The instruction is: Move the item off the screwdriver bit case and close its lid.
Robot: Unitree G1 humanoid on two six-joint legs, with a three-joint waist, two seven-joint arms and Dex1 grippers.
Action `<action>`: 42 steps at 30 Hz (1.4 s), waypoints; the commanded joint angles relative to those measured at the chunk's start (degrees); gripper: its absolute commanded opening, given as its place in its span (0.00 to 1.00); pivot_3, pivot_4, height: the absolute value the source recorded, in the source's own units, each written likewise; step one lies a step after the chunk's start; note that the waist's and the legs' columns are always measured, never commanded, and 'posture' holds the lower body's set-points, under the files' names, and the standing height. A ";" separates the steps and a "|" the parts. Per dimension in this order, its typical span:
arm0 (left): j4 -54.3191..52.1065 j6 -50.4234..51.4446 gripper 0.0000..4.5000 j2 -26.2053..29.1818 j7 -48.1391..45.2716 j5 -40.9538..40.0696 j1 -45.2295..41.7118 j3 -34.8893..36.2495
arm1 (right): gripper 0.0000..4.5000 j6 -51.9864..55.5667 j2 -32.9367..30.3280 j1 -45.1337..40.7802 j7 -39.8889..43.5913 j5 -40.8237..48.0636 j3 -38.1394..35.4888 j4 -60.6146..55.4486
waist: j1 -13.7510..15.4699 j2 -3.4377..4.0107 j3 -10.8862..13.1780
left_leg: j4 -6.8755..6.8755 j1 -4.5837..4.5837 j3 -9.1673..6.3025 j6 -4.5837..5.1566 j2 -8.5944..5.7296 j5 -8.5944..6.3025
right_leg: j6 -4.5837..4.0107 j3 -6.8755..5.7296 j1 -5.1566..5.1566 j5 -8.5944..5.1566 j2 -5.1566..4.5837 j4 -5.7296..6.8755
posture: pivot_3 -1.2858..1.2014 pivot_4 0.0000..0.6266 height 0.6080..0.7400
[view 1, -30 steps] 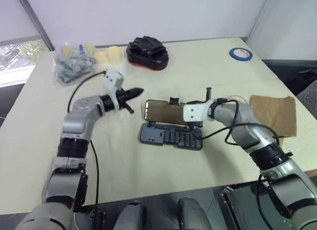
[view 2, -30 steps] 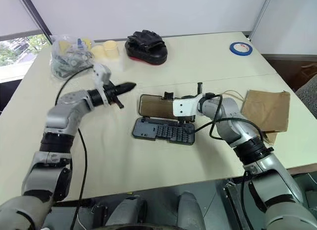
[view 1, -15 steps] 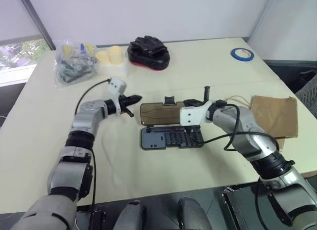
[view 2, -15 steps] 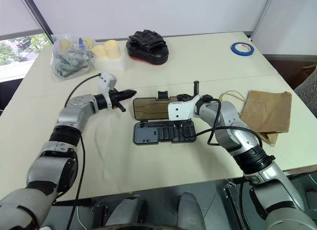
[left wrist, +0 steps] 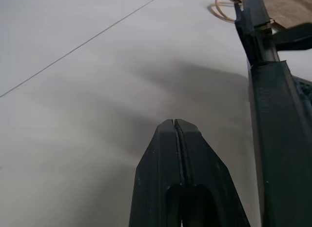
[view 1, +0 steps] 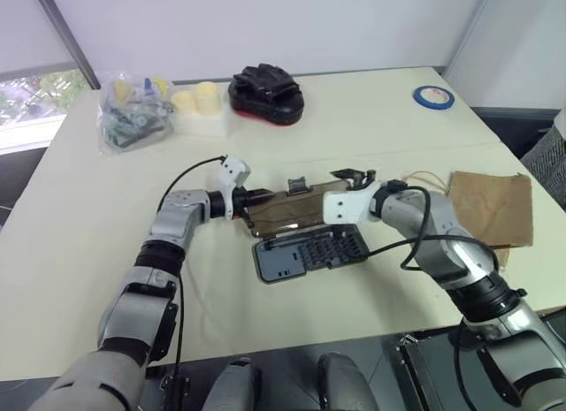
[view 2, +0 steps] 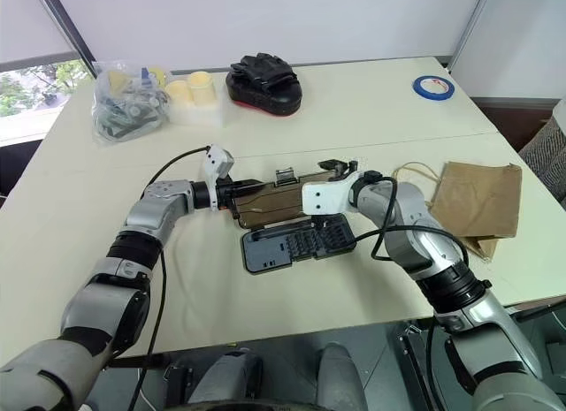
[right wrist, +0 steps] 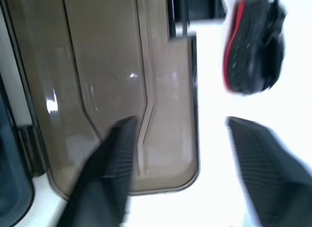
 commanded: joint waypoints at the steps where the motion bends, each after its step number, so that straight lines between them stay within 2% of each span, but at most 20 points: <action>1: -3.54 0.21 0.00 0.21 -0.72 -0.76 -0.24 0.64 | 0.98 8.66 -2.90 -2.18 9.84 4.85 -5.22 -8.61 | 0.08 0.02 0.05 | 0.00 -0.01 -0.01 0.00 0.00 0.00 | 0.00 -0.01 0.00 0.00 0.00 0.01 | 0.52 0.24 1.00; 4: -6.09 1.75 0.00 0.03 -1.52 -1.85 -0.14 0.89 | 0.98 17.65 -5.78 -2.82 17.86 9.84 -8.77 -15.39 | 0.05 0.02 0.05 | 0.01 -0.05 -0.04 0.01 0.00 -0.01 | 0.00 -0.03 -0.01 0.00 0.00 -0.01 | 0.52 0.24 1.00; 8: -12.28 5.79 0.00 0.42 -4.09 -3.70 1.05 0.09 | 0.98 29.24 -8.73 -4.80 22.05 14.75 -13.47 -20.73 | 0.12 0.02 0.06 | 0.02 -0.07 -0.08 0.02 0.00 -0.01 | 0.00 -0.05 0.00 0.00 0.00 -0.01 | 0.52 0.24 1.00; 13: -20.93 11.94 0.00 3.14 -8.22 -5.87 3.88 -1.28 | 0.98 34.87 -11.64 -4.87 20.46 17.06 -15.04 -22.15 | 0.12 0.03 0.07 | 0.01 -0.05 -0.09 0.03 0.01 -0.02 | 0.00 -0.03 0.00 0.00 -0.01 -0.01 | 0.52 0.24 1.00; 20: -35.26 19.89 0.00 12.66 -17.27 -8.71 11.72 -6.20 | 0.98 35.83 -14.70 -2.94 16.85 19.88 -15.96 -20.93 | 0.04 0.11 0.12 | -0.02 -0.04 -0.09 0.05 0.04 -0.03 | 0.00 0.00 -0.03 0.00 -0.01 0.00 | 0.52 0.24 1.00; 23: -37.52 19.94 0.00 15.02 -18.60 -8.43 14.18 -7.98 | 0.98 36.67 -14.57 -3.05 15.20 21.21 -15.73 -20.60 | 0.08 0.13 0.13 | -0.04 -0.02 -0.10 0.06 0.05 -0.03 | 0.00 0.05 -0.03 0.00 -0.01 0.00 | 0.52 0.24 1.00; 28: -37.15 19.60 0.00 14.72 -17.35 -8.18 14.80 -8.47 | 0.98 41.25 -11.99 -3.61 13.84 26.41 -15.64 -21.93 | 0.39 0.12 0.14 | 0.02 -0.05 -0.10 0.06 0.04 -0.04 | 0.00 0.03 0.01 0.00 -0.02 -0.02 | 0.52 0.24 1.00; 35: -34.07 20.90 0.00 12.61 -15.68 -9.14 10.61 -7.11 | 0.98 54.74 -6.61 -4.61 15.06 40.61 -18.61 -27.00 | 0.31 0.12 0.14 | 0.02 -0.04 -0.15 0.07 0.04 -0.04 | 0.00 0.03 -0.01 0.00 -0.02 -0.01 | 0.52 0.24 1.00; 39: -32.09 20.12 0.00 12.24 -17.22 -7.93 10.13 -9.87 | 0.98 63.65 -3.05 -3.32 17.39 52.21 -20.42 -31.22 | 0.21 0.12 0.14 | 0.00 -0.03 -0.21 0.09 0.04 -0.05 | 0.00 0.01 0.00 0.00 -0.02 -0.01 | 0.52 0.24 1.00; 42: -31.35 18.62 0.00 13.87 -19.89 -6.08 12.04 -12.88 | 0.98 64.93 -3.39 -1.42 16.48 56.57 -19.78 -32.16 | 0.19 0.12 0.14 | 0.01 -0.02 -0.20 0.10 0.04 -0.06 | 0.00 0.02 0.00 0.00 -0.02 0.00 | 0.52 0.24 1.00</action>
